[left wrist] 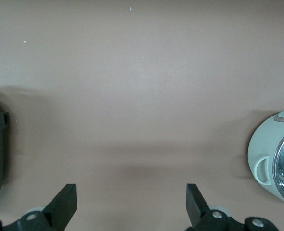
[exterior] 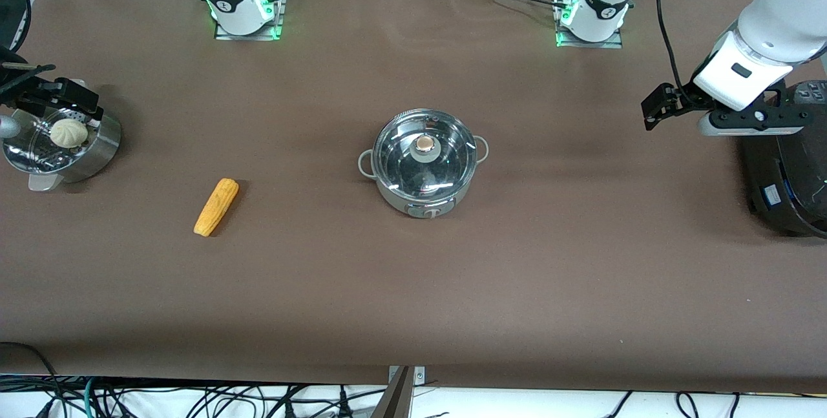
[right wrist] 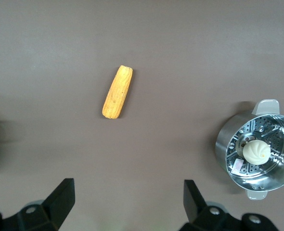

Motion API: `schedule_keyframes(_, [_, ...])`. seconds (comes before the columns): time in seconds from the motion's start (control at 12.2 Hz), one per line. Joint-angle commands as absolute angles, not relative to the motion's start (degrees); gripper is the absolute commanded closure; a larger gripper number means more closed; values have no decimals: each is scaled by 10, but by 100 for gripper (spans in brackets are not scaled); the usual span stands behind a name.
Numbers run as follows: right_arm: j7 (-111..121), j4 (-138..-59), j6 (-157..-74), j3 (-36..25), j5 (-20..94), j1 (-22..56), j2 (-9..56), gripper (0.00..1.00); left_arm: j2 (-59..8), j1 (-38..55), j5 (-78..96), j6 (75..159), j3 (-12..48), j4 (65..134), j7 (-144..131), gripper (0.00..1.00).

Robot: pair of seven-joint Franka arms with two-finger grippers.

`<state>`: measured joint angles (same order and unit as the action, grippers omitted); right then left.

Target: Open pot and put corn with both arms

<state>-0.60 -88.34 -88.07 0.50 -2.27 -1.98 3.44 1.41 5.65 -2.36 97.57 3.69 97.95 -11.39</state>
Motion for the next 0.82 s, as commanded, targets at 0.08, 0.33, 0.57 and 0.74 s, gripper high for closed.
schedule_keyframes(0.08, [-2, -869, -879, 11, -30, -26, 41, 0, 17, 62, -20, 975, 31, 978, -120, 0])
schedule_keyframes(0.33, [-4, -866, -878, 12, -29, -25, 45, 0, 16, 62, -20, 975, 31, 978, -120, 0])
schedule_keyframes(0.57, [-6, -866, -878, 12, -28, -24, 44, 0, 9, 61, -14, 974, 29, 974, -120, 0])
schedule_keyframes(0.74, [-6, -866, -878, 12, -28, -25, 44, 0, -9, 62, -14, 943, 30, 942, -121, 0])
